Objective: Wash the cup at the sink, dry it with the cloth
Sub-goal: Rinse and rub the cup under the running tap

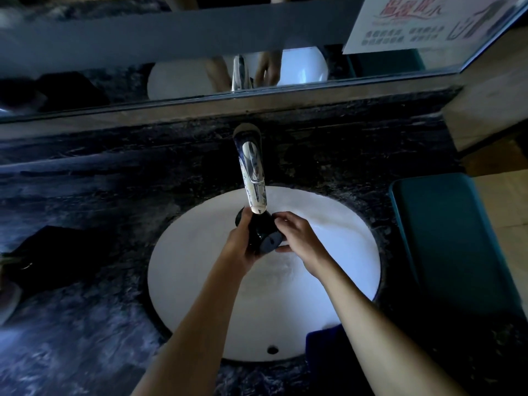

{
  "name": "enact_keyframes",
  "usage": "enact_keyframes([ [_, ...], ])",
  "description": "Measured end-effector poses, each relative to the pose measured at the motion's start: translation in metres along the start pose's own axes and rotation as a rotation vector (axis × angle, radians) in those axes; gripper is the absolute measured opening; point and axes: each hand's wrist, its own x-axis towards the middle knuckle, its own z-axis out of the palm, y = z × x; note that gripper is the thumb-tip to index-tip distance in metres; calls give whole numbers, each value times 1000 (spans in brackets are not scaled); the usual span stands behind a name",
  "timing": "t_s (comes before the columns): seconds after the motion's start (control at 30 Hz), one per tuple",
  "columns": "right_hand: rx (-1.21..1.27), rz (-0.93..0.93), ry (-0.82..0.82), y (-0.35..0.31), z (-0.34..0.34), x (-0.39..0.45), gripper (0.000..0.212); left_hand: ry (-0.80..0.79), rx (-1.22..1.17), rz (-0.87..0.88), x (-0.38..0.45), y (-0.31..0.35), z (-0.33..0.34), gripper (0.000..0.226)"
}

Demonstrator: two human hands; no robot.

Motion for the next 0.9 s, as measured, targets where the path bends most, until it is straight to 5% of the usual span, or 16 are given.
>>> enact_keyframes([
  [0.17,-65,2,-17,1,19,1,40,15,64,190,-6,-14,6,37],
  [0.5,-99,79,195,6,34,22,39,60,51,175,-3,-13,8,66],
  [0.63,-244,-14,192,13,45,19,32,344,156,332,0,-27,12,60],
  [0.7,-261,-23,125,14,52,16,44,427,181,330,-2,-27,10,57],
  [0.9,-245,73,236,9,48,20,51,167,128,197,2,-23,-1,48],
])
